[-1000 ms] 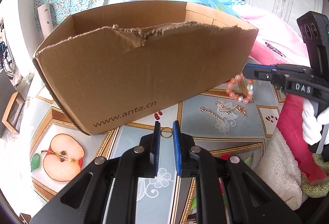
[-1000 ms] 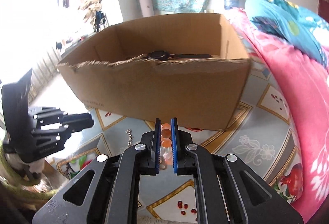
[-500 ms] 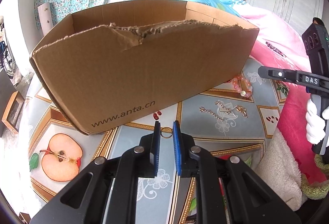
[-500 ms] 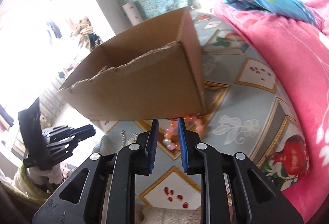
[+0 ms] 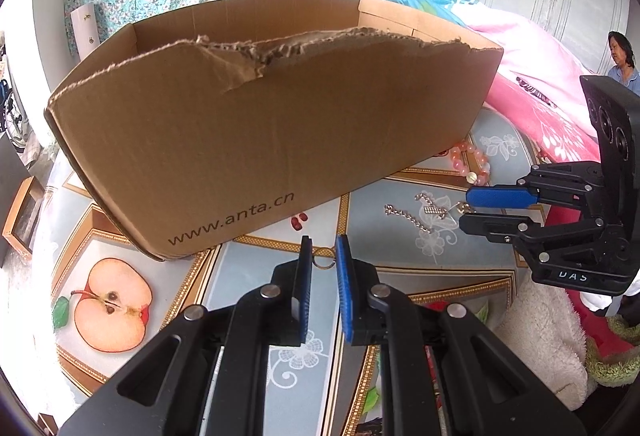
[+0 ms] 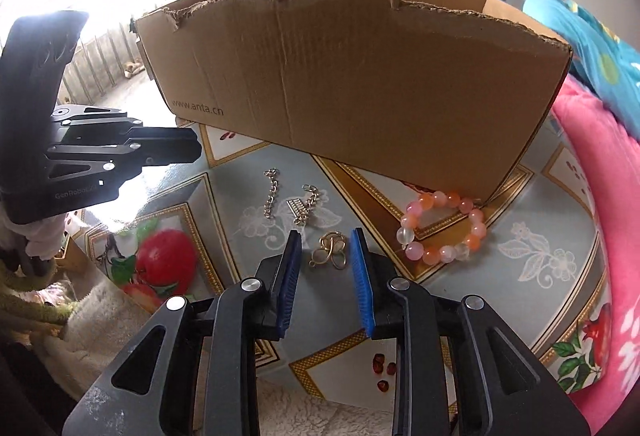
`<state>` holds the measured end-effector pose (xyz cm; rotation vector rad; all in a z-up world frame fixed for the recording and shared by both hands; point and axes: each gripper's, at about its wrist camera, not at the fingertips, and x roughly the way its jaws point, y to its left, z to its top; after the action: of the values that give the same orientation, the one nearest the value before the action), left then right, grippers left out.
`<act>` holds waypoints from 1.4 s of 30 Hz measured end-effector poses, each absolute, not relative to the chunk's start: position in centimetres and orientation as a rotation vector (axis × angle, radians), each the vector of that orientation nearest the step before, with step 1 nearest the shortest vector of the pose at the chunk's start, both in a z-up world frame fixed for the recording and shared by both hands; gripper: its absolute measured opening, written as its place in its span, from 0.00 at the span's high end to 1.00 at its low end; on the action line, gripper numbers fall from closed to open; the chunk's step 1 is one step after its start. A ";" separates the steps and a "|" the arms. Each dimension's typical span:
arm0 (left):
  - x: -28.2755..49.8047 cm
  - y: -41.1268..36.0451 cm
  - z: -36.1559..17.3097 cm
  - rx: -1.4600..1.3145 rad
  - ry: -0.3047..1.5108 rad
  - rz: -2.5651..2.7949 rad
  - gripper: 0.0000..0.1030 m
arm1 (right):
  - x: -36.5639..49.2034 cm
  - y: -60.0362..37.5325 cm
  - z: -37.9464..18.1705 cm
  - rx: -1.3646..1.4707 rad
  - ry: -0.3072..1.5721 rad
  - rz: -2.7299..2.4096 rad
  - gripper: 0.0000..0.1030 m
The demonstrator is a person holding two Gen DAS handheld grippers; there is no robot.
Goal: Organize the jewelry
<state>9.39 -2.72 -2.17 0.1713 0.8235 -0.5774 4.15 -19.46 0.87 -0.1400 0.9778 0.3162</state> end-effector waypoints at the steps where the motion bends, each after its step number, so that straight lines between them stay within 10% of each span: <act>1: 9.4 -2.7 -2.2 0.170 0.824 -0.578 0.89 | 4.2 -19.5 0.9 -0.142 0.981 0.313 0.78; 15: 9.3 -2.5 -1.9 0.170 0.814 -0.576 0.89 | 3.6 -20.4 1.7 -0.096 0.987 0.286 0.99; 31: 7.6 -2.9 -0.7 0.187 0.785 -0.563 0.89 | 1.3 -20.2 1.4 -0.110 0.953 0.270 0.77; 42: 7.6 -2.8 -0.6 0.186 0.785 -0.566 0.89 | 1.5 -20.4 1.6 -0.091 0.978 0.239 0.96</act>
<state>7.56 -2.83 -0.60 0.1861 0.7846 -0.5656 1.51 -20.44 1.62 -0.0910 0.9780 0.2391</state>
